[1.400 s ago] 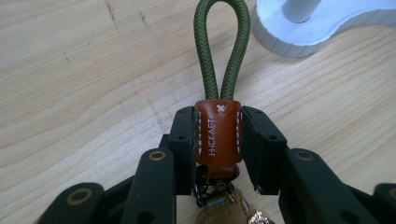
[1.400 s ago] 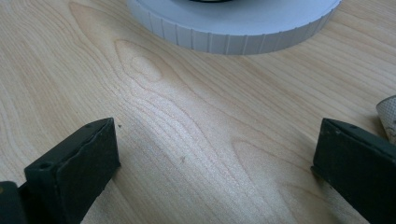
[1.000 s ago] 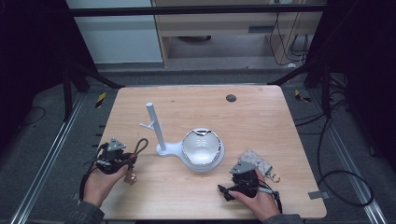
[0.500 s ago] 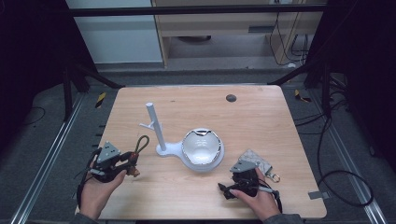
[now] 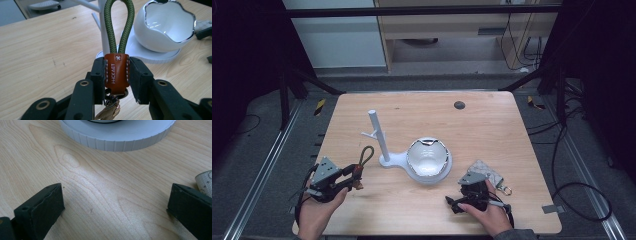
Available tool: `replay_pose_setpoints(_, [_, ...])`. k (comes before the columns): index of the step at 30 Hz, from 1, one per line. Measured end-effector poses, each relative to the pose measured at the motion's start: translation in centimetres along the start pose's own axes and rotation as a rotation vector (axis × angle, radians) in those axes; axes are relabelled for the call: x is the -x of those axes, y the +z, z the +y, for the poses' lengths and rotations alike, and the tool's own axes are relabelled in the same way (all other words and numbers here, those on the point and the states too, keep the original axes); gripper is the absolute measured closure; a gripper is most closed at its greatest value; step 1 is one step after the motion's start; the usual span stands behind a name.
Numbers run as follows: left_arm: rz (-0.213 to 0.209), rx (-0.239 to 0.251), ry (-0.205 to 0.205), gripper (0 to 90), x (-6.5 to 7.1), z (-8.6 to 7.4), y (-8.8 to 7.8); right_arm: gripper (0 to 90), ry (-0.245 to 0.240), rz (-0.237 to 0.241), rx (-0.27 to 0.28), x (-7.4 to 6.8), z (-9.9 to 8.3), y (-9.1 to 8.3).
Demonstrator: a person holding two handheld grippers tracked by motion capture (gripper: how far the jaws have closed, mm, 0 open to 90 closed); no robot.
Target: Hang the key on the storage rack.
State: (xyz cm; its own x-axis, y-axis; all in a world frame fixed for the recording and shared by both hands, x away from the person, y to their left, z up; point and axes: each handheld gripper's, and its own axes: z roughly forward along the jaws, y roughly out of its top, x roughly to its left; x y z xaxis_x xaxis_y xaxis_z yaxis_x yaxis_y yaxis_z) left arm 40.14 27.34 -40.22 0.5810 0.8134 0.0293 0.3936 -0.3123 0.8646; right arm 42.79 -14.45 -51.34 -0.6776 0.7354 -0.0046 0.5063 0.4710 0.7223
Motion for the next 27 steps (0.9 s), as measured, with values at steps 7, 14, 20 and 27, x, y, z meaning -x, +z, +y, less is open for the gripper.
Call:
replay_pose_setpoints(7, [-0.009,0.051,-0.002,66.2,0.6,0.8,-0.7,0.4,0.0,-0.001,0.0,0.0,0.0,0.0])
replay_pose_setpoints(14, [-0.015,0.104,-0.016,66.1,0.8,2.0,-1.7,0.4,0.0,-0.001,0.0,0.0,0.0,0.0])
replay_pose_setpoints(20, [-0.012,0.106,-0.012,66.1,0.8,2.4,-1.6,0.4,0.001,-0.002,0.0,0.0,0.0,0.0])
replay_pose_setpoints(27, [-0.001,0.116,-0.021,66.1,0.4,2.9,-1.3,0.4,0.002,-0.002,0.001,0.0,0.0,0.0])
